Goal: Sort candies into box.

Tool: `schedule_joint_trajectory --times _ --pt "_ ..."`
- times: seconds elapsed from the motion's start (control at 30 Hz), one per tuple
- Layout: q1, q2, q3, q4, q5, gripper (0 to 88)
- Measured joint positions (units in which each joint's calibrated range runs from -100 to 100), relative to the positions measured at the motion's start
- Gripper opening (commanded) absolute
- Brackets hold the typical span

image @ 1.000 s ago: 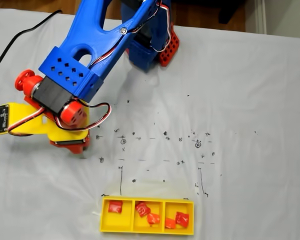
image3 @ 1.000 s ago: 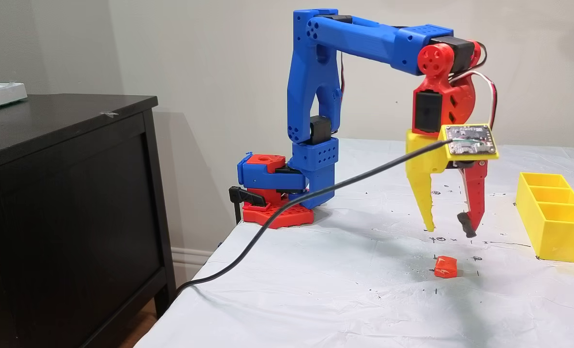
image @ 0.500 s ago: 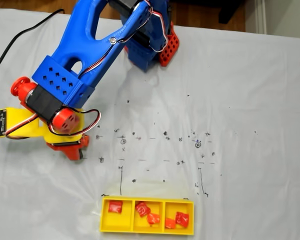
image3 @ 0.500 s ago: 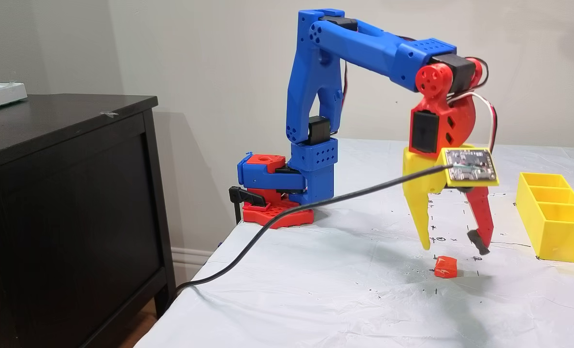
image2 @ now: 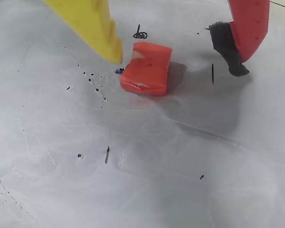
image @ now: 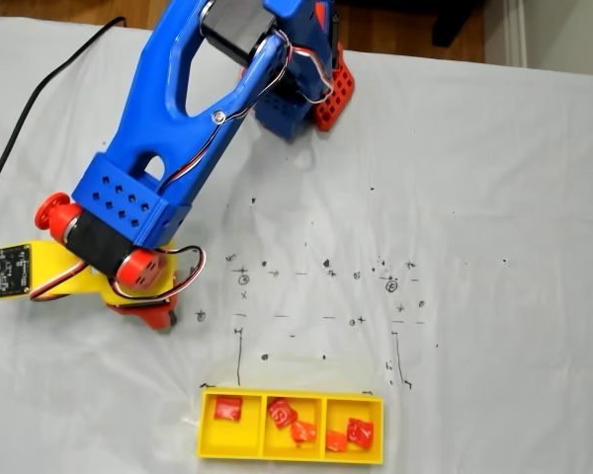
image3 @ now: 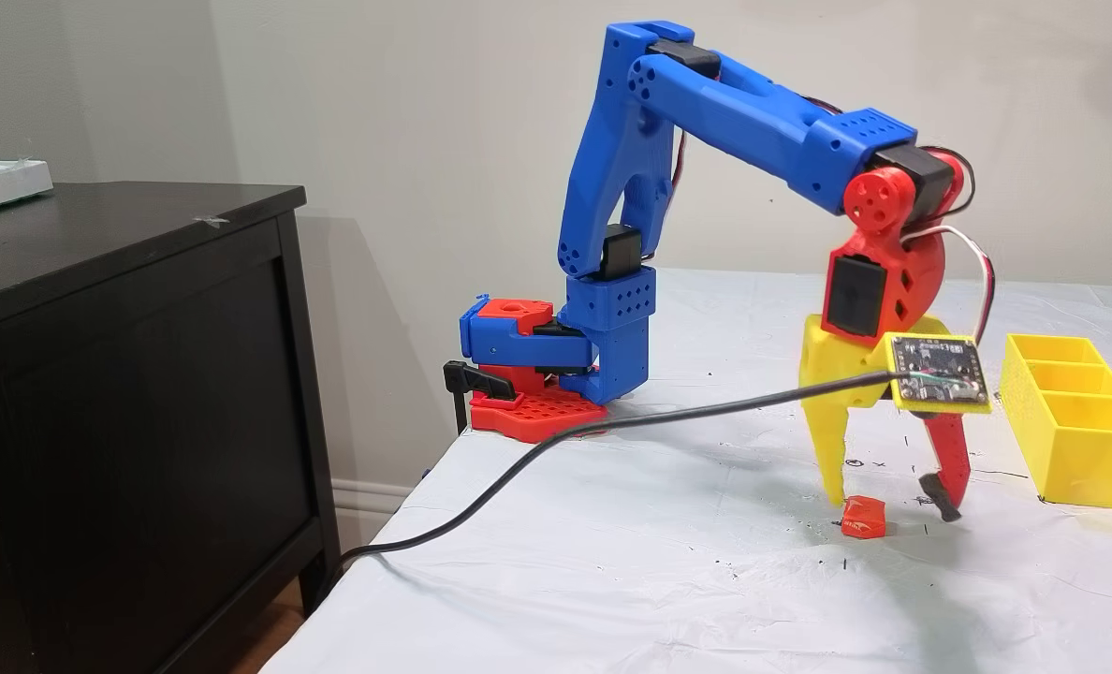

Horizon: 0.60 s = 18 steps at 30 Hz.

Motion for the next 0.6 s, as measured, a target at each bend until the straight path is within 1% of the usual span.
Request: schedule_joint_trajectory --times 0.13,0.27,0.43,0.6 --pt "0.00 2.12 -1.45 1.03 0.00 28.6" --pt "0.00 3.05 -1.45 1.67 0.29 25.5" --pt "0.08 3.64 -1.54 1.59 0.83 27.8" --pt "0.94 3.81 -1.54 1.75 1.17 28.2"
